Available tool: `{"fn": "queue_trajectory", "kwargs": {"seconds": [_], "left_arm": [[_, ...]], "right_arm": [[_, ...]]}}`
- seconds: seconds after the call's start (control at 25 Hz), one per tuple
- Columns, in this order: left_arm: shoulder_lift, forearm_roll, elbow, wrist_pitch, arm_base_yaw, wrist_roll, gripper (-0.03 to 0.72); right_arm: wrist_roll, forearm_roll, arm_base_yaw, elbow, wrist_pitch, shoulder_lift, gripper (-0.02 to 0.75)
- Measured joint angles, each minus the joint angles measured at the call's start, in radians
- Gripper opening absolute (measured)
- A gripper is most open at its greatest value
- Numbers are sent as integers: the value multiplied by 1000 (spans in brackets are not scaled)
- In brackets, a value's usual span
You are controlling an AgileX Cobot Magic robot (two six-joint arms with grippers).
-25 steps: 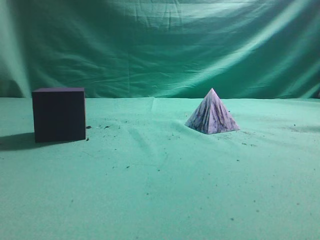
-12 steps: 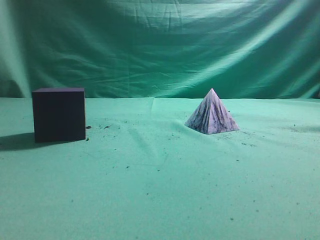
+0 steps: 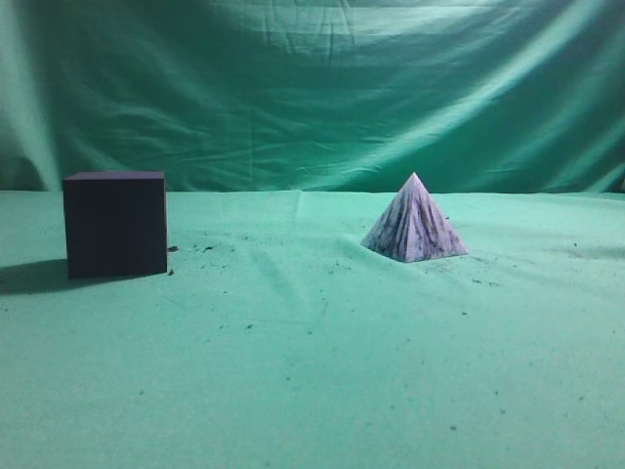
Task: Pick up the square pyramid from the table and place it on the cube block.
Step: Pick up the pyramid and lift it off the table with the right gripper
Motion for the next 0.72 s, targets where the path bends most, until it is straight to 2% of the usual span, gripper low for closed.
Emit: {"fn": "queue_trajectory", "kwargs": {"seconds": [0.2,0.36,0.52,0.56,0.6,0.64,0.72], "left_arm": [[0,-48,0,0,0,0,0],[0,-52,0,0,0,0,0],[0,-52,0,0,0,0,0],[0,-52,0,0,0,0,0],[0,-52,0,0,0,0,0],[0,-52,0,0,0,0,0],[0,-52,0,0,0,0,0]], "right_arm": [[-41,16,169,-129,23,215,0],[-37,-52,310,-197,-24,405,0],[-13,-110,362,-285,-47,590,0],[-4,-115,362,-310,-49,637,45],[-2,-120,362,-331,-49,682,45],[0,-133,362,-356,-49,723,126],[0,-153,362,-401,-36,792,237]]}}
